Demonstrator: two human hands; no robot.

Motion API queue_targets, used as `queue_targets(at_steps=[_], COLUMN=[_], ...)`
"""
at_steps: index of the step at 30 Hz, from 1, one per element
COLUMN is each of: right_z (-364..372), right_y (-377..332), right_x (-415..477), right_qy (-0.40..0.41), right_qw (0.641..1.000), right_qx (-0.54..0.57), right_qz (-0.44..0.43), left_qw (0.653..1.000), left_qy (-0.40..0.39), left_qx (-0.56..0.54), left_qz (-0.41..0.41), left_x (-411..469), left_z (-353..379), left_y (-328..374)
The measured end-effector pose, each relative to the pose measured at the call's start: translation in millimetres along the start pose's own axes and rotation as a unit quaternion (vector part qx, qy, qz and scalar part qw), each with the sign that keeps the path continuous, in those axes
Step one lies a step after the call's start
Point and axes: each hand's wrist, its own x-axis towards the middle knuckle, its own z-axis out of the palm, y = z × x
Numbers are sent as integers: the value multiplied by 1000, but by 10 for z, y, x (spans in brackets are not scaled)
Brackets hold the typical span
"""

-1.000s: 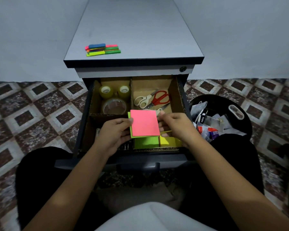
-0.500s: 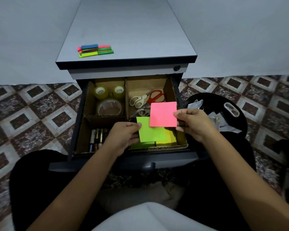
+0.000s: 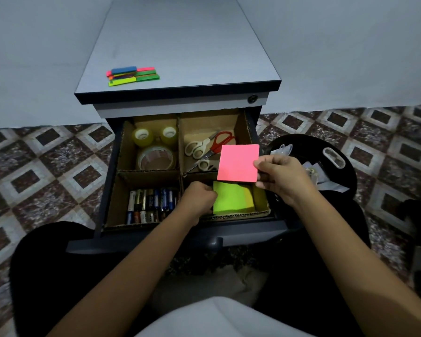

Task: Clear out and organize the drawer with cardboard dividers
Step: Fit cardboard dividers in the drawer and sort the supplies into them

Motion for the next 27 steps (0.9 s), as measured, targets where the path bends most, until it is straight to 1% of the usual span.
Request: queue_targets(at_steps=[6,11,14,17,19,23,25,27], right_z=[19,39,39,39,37,59,104,168], right_y=[4,1,9,15,22,63,98,139], right_x=[-10,-18,-29,-44,-62,-106,-117,-114], right_qy=[-4,-7,-14,-23,-33,-60,-75,-85], right_qw=[1000,1000,1000,1000,999,995,991,985], right_qx=[1,7,7,-1,-18,-73,-114,-152], right_qz=[-4,-6,-4,-4,-5,-9,-2,8], left_qw=[1000,999,997,997,997,988,969,940], left_qy=[-13,-46,-67,-70,-44,74,149,225], left_qx=[-3,13,-10,-43,-41,11,63,134], left_qz=[-17,-25,-23,5,41,139,187,220], left_x=[2,7,-53,-133,-180,-260,-281,-266], left_z=[9,24,-31,-145,-268,-649,-870,-1065], left_y=[6,26,57,102,135,157,118,47])
